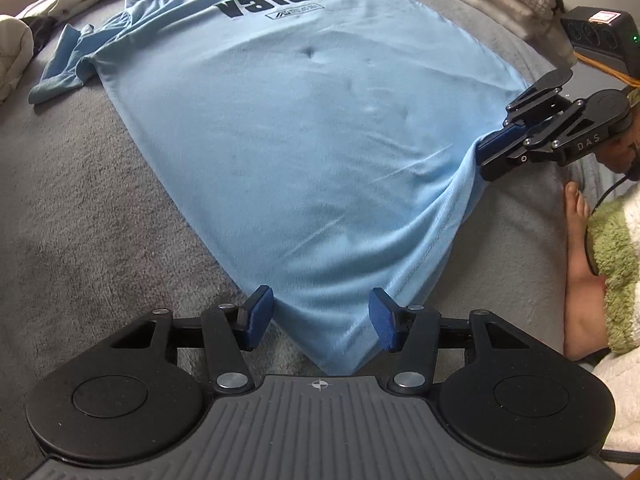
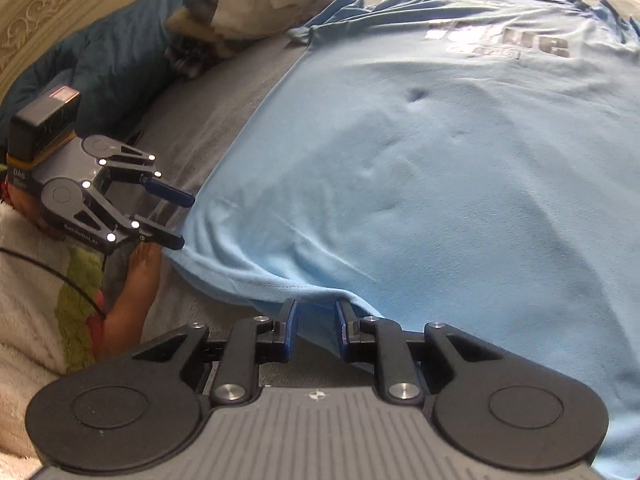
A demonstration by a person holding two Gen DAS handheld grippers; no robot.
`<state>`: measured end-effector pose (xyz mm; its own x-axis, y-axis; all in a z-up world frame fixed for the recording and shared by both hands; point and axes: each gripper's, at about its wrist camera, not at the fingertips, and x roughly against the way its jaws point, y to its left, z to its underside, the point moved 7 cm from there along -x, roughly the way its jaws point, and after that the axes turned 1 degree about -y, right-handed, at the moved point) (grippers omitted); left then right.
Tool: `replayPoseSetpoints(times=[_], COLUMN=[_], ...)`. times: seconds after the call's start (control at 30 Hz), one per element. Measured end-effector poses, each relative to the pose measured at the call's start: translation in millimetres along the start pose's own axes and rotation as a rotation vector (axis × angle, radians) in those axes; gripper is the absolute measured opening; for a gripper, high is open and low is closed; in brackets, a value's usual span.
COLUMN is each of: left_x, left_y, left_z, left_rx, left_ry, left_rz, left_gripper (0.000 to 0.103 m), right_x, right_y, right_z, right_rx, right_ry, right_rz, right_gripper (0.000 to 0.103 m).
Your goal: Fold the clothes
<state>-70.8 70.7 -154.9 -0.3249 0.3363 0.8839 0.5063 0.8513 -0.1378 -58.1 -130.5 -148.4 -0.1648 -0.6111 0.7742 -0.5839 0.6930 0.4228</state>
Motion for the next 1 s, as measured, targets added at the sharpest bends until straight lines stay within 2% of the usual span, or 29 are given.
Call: replayPoseSetpoints(times=[0.17, 0.33, 0.43, 0.57, 0.67, 0.77, 0.83, 0.9, 1.0], left_x=[-1.6, -16.2, -26.3, -27.9, -23.2, -8.0, 1.7, 7.8, 3.5], left_y=[-13.3, -30.0, -28.7, -20.8, -14.6, -15.1, -26.9, -43.4, -74.1], left_z=[-12.0, -11.4, -9.5, -13.7, -17.4, -24.3, -26.8, -26.8, -19.4], left_rx=[-0.044, -0.147, -0.168, -0.129, -0.098, -0.087, -0.123, -0.178, -0.262], left_ry=[-0.038, -0.030, -0.013, -0.023, -0.043, -0.103, -0.135, -0.156, -0.145], left_rz=[0.016, -0.022, -0.063, -0.087, -0.116, -0.120, -0.059, 0.019, 0.142], left_gripper=[0.057, 0.062, 0.062, 0.062, 0.062, 0.061, 0.057, 0.051, 0.044], right_x=[-10.3, -8.1, -4.3, 0.4, -3.1, -14.1, -21.3, -26.3, -27.9], right_y=[-17.9, -20.0, -8.7, 21.0, 44.9, 52.7, 50.1, 44.7, 33.2], right_z=[-3.9, -7.3, -5.3, 1.6, 9.2, 12.8, 11.8, 8.8, -0.5], right_rx=[-0.071, -0.110, -0.031, 0.134, 0.276, 0.366, 0.384, 0.392, 0.320], right_ry=[-0.021, -0.059, -0.049, -0.037, -0.032, -0.026, -0.020, -0.015, -0.016], right_rz=[0.015, -0.001, -0.001, -0.013, -0.008, 0.035, 0.057, 0.084, 0.065], right_gripper=[0.020, 0.021, 0.022, 0.022, 0.022, 0.021, 0.020, 0.008, 0.005])
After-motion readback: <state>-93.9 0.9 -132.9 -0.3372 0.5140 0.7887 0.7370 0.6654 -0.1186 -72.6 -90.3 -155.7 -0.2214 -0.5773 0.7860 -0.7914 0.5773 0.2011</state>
